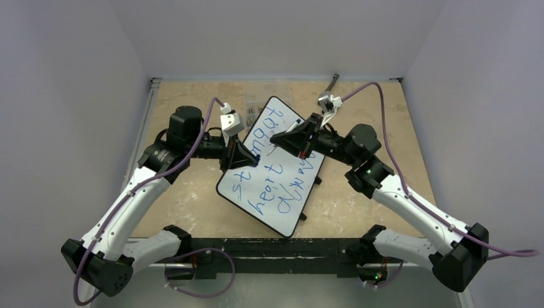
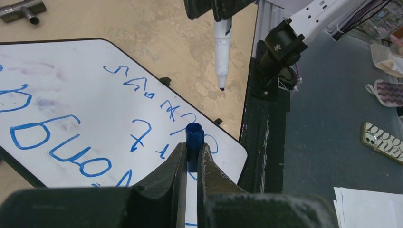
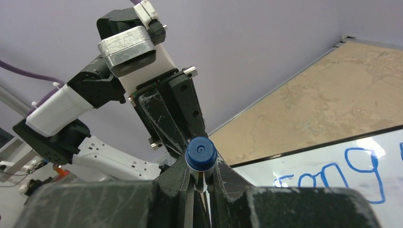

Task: Write a sentence on the whiteboard
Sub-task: Insert the whiteboard marker without the cap into the pen cap.

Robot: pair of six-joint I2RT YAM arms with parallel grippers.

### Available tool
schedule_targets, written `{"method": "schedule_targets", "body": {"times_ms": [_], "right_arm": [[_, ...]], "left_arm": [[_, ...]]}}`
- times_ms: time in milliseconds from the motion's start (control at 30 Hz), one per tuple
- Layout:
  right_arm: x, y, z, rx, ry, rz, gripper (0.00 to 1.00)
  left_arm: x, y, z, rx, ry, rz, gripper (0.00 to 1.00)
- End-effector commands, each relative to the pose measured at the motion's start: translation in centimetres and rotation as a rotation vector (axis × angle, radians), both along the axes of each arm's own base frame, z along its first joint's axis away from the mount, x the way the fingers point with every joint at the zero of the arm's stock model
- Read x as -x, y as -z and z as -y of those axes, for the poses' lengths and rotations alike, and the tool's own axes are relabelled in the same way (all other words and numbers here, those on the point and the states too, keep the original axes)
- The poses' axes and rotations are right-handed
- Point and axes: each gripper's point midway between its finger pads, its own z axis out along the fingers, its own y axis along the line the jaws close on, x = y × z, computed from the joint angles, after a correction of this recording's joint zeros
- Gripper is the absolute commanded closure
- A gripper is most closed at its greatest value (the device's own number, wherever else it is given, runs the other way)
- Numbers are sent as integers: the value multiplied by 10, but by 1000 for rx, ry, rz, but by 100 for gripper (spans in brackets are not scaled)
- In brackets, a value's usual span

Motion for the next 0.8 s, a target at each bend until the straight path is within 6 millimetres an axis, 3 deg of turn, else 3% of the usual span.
{"method": "schedule_targets", "body": {"times_ms": [0,300,767], "right_arm": [[4,-28,-10,-30,-6,66,100],[-2,-15,-28,-5,-14,37,100],[-5,-2,-33,23,-4,18,100]], "left_arm": [[3,-9,5,42,50,72,100],[8,-1,4,38,55,69,100],[8,0,3,37,50,68,100]]}}
